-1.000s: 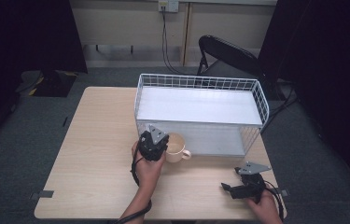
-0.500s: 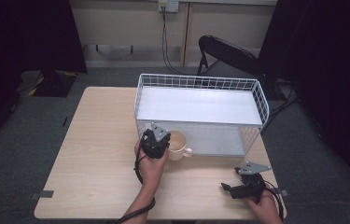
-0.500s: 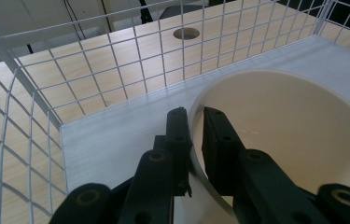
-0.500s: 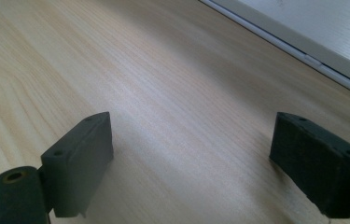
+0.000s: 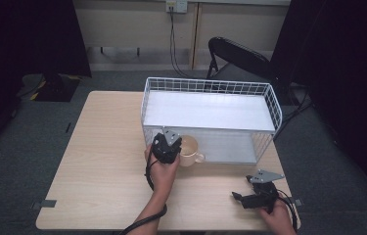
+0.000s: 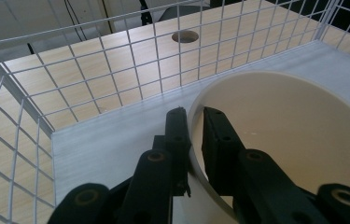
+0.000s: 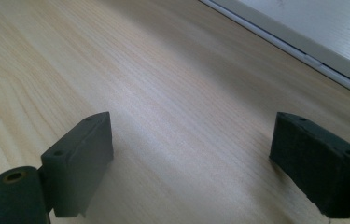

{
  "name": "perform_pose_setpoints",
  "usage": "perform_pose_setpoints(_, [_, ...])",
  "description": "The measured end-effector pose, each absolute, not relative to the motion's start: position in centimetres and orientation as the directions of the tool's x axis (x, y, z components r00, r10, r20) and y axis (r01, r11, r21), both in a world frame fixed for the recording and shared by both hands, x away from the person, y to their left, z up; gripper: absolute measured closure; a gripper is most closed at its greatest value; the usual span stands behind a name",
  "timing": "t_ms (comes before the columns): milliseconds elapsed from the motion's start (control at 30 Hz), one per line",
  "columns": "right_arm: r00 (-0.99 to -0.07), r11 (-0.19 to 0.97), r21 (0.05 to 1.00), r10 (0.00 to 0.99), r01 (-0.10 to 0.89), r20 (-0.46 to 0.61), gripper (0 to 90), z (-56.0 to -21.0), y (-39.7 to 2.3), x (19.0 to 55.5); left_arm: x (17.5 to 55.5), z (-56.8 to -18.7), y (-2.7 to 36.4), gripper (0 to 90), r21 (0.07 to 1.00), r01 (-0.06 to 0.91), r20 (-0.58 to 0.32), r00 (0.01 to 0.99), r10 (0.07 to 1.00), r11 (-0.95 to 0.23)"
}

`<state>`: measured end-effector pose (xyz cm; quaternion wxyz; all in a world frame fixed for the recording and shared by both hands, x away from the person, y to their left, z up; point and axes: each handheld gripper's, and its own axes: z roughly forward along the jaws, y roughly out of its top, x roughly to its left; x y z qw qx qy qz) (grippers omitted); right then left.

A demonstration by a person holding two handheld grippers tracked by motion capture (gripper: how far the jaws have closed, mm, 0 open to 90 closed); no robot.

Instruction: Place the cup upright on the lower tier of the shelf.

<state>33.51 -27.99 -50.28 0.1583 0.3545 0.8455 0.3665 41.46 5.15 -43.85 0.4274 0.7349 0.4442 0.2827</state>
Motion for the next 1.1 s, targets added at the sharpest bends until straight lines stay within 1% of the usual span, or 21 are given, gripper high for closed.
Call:
perform_pose_setpoints(300, [-0.699,0.48,0.732,0.716,0.483,-0.008,12.5,-50.3,-28.0,33.5,41.5,-44.0,5.2,80.2,0.89,0.402,0.02,0.441,0.897,-0.217])
perform_pose_setpoints(400, [-0.699,0.48,0.732,0.715,0.483,-0.008,12.5,-50.3,-28.0,33.5,41.5,-44.0,5.3,78.6,0.893,0.398,0.014,0.439,0.898,-0.208])
perform_pose_setpoints(433, [-0.699,0.48,0.732,0.716,0.483,-0.008,12.5,-50.3,-28.0,33.5,41.5,-43.9,5.4,73.2,0.897,0.392,0.013,0.434,0.901,-0.202])
perform_pose_setpoints(633, [-0.699,0.48,0.732,0.715,0.483,-0.008,12.5,-50.3,-28.0,33.5,41.2,-43.8,5.6,60.9,0.901,0.396,-0.011,0.434,0.901,-0.18])
perform_pose_setpoints(700, [-0.699,0.48,0.732,0.715,0.483,-0.008,12.5,-50.3,-28.0,33.5,41.0,-43.7,5.8,58.5,0.902,0.392,-0.01,0.442,0.897,-0.183])
perform_pose_setpoints(733, [-0.699,0.48,0.732,0.715,0.483,-0.008,12.5,-50.3,-28.0,33.5,40.9,-43.6,5.9,55.2,0.904,0.389,-0.018,0.444,0.896,-0.175])
perform_pose_setpoints(833, [-0.699,0.48,0.732,0.716,0.483,-0.008,12.5,-50.3,-28.0,33.5,40.6,-43.4,6.1,49.7,0.91,0.377,-0.022,0.464,0.886,-0.175])
perform_pose_setpoints(900, [-0.699,0.48,0.732,0.716,0.483,-0.008,12.5,-50.3,-28.0,33.5,40.3,-43.2,6.2,44.3,0.907,0.382,-0.033,0.479,0.877,-0.175])
perform_pose_setpoints(967, [-0.699,0.48,0.732,0.716,0.484,-0.008,12.5,-50.3,-28.0,33.5,39.9,-43.0,6.3,42.6,0.913,0.368,-0.028,0.49,0.872,-0.177])
perform_pose_setpoints(1033, [-0.699,0.48,0.732,0.716,0.484,-0.008,12.5,-50.3,-28.0,33.5,39.4,-43.0,6.3,38.8,0.915,0.365,-0.037,0.505,0.863,-0.174])
perform_pose_setpoints(1100, [-0.699,0.48,0.732,0.715,0.483,-0.008,12.5,-50.3,-28.0,33.5,39.0,-43.0,6.3,38.2,0.914,0.366,-0.041,0.517,0.855,-0.177])
